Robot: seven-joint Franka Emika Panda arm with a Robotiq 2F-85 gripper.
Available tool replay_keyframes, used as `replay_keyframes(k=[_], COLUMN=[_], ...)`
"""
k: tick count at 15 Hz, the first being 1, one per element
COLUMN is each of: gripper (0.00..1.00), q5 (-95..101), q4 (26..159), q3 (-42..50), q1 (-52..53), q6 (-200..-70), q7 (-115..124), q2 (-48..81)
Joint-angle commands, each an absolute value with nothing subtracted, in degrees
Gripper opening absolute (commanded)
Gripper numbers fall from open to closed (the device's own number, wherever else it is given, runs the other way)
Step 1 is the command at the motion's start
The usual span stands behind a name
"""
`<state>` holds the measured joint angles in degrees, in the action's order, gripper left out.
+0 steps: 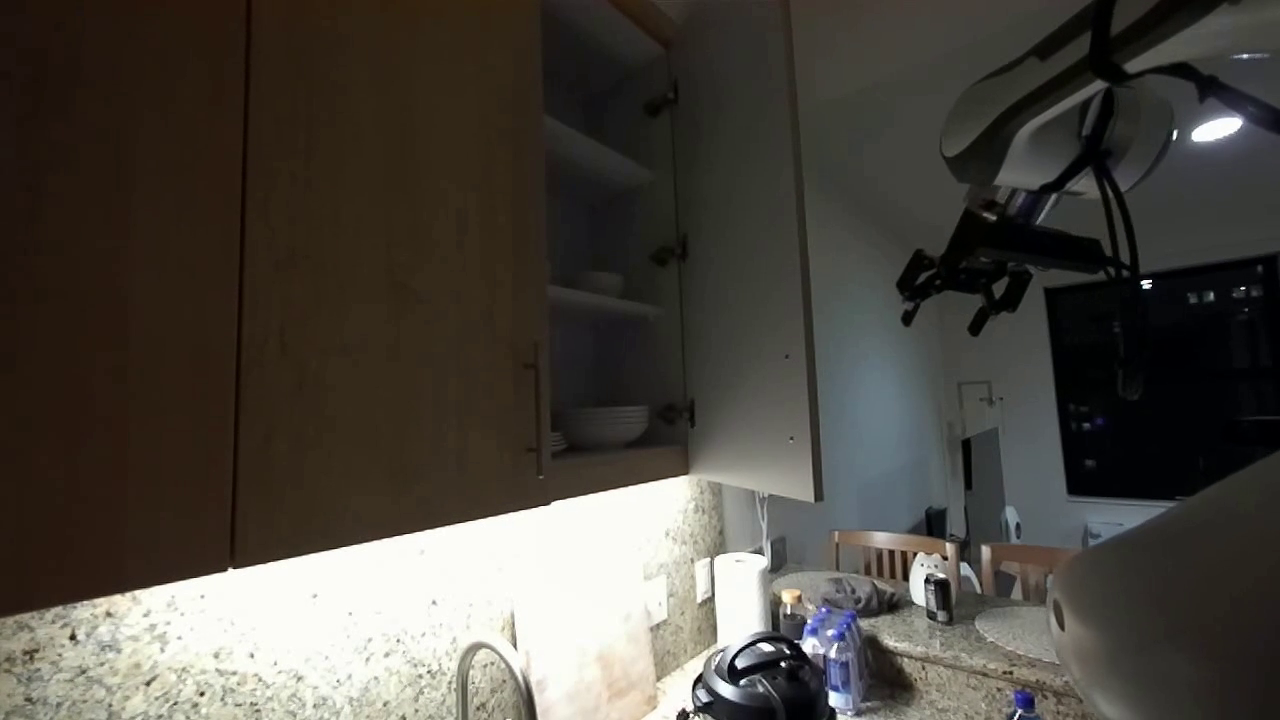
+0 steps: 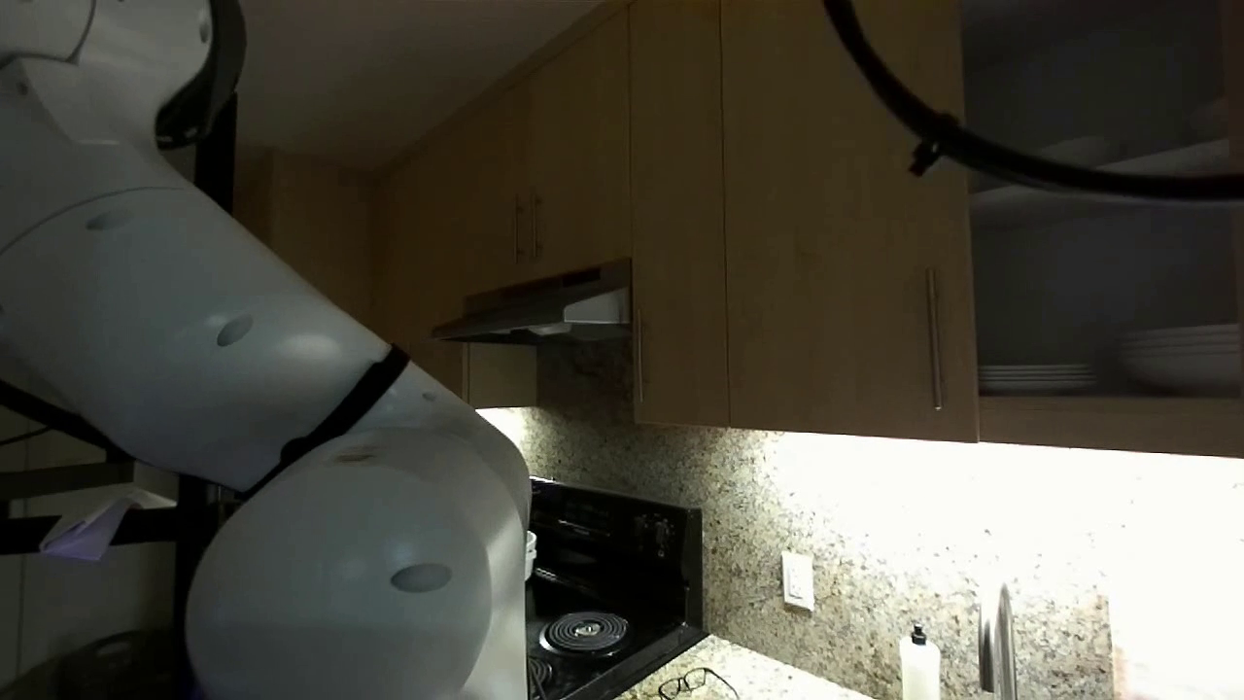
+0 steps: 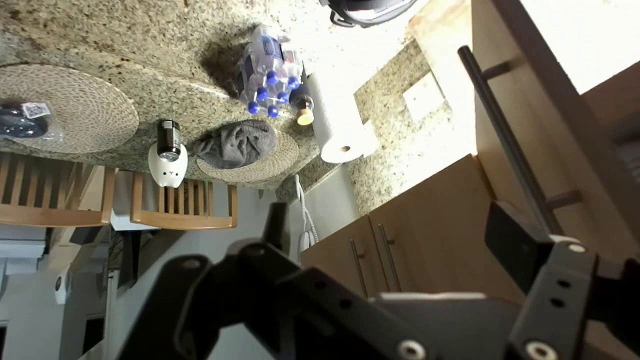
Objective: Open the third cabinet door from the right
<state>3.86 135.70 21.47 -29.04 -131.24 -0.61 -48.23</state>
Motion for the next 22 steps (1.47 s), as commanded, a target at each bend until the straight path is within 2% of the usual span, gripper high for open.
replay_keyframes(k=[1, 10, 22], gripper=[1.00, 1.00, 1.00], q5=[8.6, 17.8, 18.1], q4=[140.5, 139.3, 126.9], q3=[15.1, 3.3, -1.6], q1=[-31.3, -28.0, -15.1], q6=[-128.8, -120.8, -117.3], q7=[2.1, 4.7, 3.5], q2=[-53.7, -57.0, -41.4])
